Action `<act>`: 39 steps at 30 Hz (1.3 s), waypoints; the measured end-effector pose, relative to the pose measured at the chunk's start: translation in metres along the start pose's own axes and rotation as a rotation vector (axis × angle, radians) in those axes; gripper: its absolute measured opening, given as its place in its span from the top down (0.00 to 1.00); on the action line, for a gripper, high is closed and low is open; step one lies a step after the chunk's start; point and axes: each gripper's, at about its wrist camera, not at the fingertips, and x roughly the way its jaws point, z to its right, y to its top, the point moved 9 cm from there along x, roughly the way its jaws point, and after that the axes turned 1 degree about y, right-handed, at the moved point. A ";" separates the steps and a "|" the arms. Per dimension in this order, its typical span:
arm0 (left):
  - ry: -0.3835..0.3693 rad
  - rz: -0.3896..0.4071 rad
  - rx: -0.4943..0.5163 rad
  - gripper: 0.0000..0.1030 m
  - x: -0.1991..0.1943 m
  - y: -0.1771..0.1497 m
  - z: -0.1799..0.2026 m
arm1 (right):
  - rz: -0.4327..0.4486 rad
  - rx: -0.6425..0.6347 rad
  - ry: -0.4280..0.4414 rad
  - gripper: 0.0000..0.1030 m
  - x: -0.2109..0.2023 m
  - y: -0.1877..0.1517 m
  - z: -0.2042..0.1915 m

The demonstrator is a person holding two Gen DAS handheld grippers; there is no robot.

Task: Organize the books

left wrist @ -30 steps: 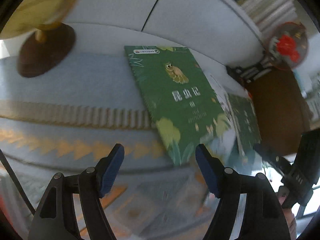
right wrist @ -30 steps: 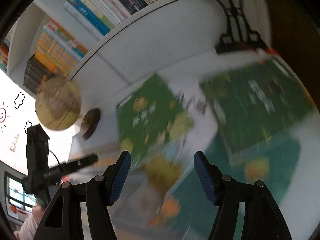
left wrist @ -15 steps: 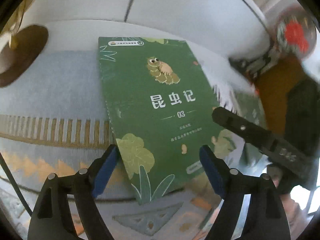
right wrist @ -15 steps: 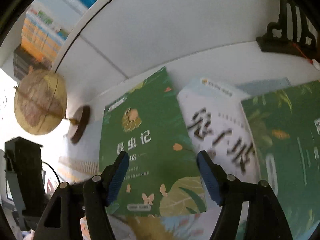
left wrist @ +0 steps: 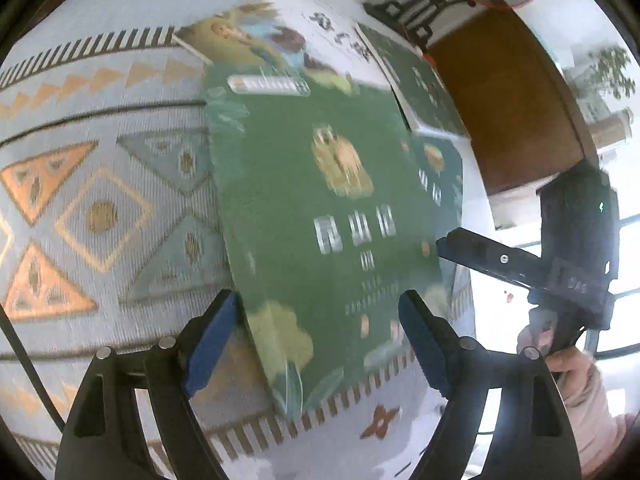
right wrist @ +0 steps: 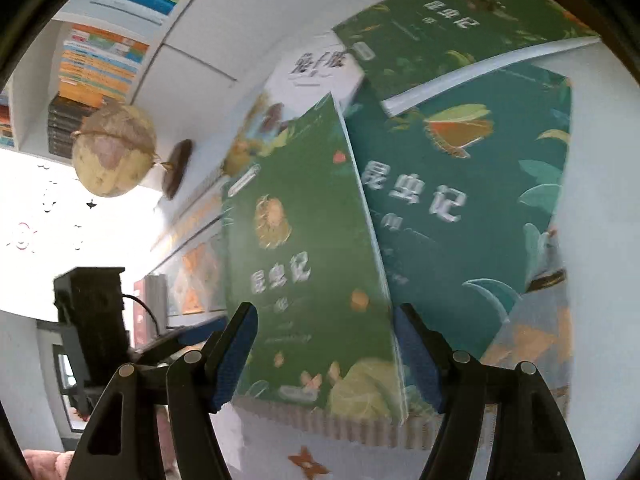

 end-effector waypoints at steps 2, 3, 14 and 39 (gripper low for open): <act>-0.026 -0.014 0.009 0.22 0.002 0.011 0.000 | 0.055 -0.013 0.010 0.32 0.001 0.019 0.003; -0.039 -0.029 0.016 0.20 0.003 0.014 0.002 | 0.066 -0.021 0.026 0.32 0.005 0.026 0.003; -0.068 -0.028 0.029 0.08 0.003 0.015 0.001 | -0.122 -0.057 0.456 0.27 0.013 0.010 -0.045; -0.029 -0.036 0.070 0.53 -0.008 0.005 0.026 | -0.007 -0.094 0.110 0.97 0.012 0.003 -0.029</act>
